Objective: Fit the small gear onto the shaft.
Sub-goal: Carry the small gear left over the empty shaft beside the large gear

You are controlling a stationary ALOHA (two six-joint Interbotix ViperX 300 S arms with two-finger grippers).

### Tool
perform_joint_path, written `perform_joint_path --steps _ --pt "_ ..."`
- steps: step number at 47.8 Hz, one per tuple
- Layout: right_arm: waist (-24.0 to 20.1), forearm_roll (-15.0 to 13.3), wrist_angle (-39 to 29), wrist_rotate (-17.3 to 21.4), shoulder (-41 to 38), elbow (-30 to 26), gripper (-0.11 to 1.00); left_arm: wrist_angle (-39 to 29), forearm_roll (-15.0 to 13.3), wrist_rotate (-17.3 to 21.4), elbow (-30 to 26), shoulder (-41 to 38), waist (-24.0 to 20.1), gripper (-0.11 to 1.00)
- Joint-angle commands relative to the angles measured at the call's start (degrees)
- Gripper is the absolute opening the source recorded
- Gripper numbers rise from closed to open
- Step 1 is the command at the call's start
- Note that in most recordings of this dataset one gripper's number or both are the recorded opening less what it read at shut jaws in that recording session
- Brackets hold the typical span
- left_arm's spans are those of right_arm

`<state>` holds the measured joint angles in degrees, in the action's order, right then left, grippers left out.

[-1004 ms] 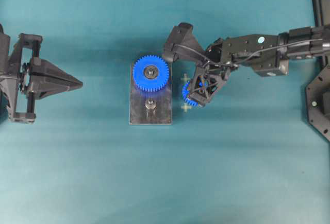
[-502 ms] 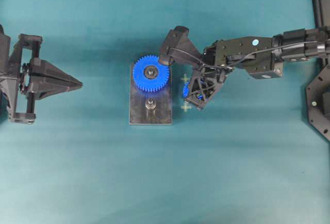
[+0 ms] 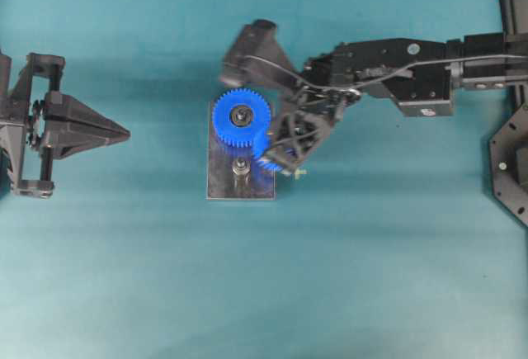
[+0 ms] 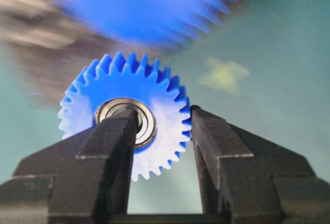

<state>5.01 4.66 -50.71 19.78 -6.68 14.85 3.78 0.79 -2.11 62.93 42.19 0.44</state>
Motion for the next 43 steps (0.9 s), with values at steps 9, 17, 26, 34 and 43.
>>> perform_joint_path --steps 9,17,26,34,43 --pt "-1.76 0.09 -3.25 0.00 -2.72 -9.40 0.35 0.53 0.18 -0.09 -1.23 0.09 0.09 0.00" --pt "-2.29 0.09 -4.57 -0.53 -5.98 -10.90 0.35 0.62 0.18 -0.09 -1.41 0.18 0.09 0.00" --pt "-2.37 0.09 -4.31 -0.70 -7.91 -11.43 0.35 0.62 0.18 -0.09 -1.41 0.35 0.09 0.00" --pt "-2.55 -0.62 -4.22 -0.53 -8.35 -11.87 0.34 0.62 0.18 -0.26 -1.41 0.53 0.09 0.00" --pt "-2.72 -0.70 -4.66 -0.62 -9.14 -12.66 0.35 0.53 0.18 -0.26 -1.14 0.53 0.09 0.00"
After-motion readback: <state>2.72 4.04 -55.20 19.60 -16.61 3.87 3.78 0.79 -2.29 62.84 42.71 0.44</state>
